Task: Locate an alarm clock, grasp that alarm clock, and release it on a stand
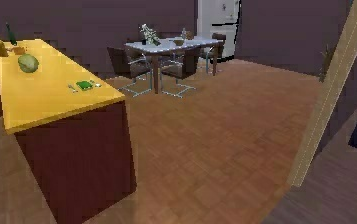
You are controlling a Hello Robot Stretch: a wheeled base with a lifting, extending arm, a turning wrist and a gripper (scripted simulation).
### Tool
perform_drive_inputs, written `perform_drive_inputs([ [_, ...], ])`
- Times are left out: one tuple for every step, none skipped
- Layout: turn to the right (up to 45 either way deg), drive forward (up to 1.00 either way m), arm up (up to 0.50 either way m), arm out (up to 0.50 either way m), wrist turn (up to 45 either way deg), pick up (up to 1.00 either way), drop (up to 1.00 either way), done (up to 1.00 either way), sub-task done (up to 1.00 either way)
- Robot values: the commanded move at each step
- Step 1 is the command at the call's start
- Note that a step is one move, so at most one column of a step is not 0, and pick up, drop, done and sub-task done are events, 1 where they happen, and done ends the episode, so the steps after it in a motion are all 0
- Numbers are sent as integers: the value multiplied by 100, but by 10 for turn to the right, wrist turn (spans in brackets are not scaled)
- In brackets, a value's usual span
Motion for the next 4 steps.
perform_drive_inputs([
  [330,0,0,0,0,0,0,0,0],
  [0,100,0,0,0,0,0,0,0],
  [450,0,0,0,0,0,0,0,0],
  [120,0,0,0,0,0,0,0,0],
])
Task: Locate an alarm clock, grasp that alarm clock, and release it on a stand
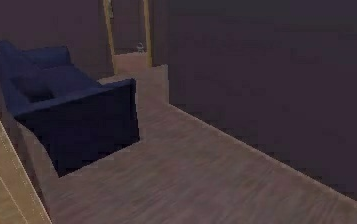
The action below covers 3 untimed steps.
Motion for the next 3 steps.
perform_drive_inputs([
  [0,100,0,0,0,0,0,0,0],
  [0,100,0,0,0,0,0,0,0],
  [60,0,0,0,0,0,0,0,0],
])
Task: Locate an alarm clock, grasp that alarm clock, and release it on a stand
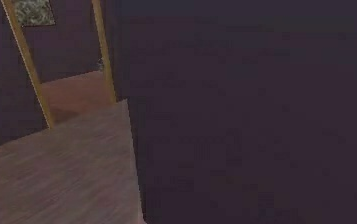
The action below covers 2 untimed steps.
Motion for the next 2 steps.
perform_drive_inputs([
  [0,15,0,0,0,0,0,0,0],
  [-450,0,0,0,0,0,0,0,0],
])
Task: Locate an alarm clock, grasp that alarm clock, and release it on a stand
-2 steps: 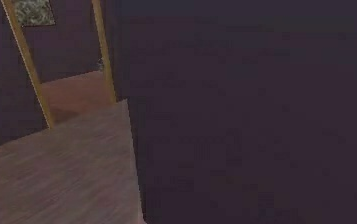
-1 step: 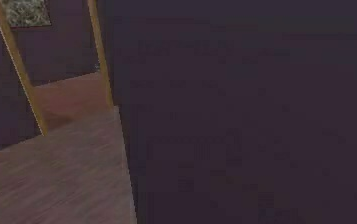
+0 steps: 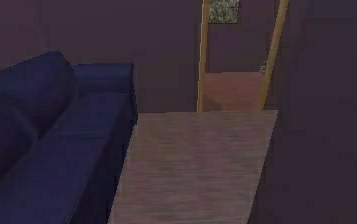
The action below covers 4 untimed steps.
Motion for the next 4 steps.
perform_drive_inputs([
  [0,100,0,0,0,0,0,0,0],
  [-360,0,0,0,0,0,0,0,0],
  [0,5,0,0,0,0,0,0,0],
  [450,0,0,0,0,0,0,0,0],
])
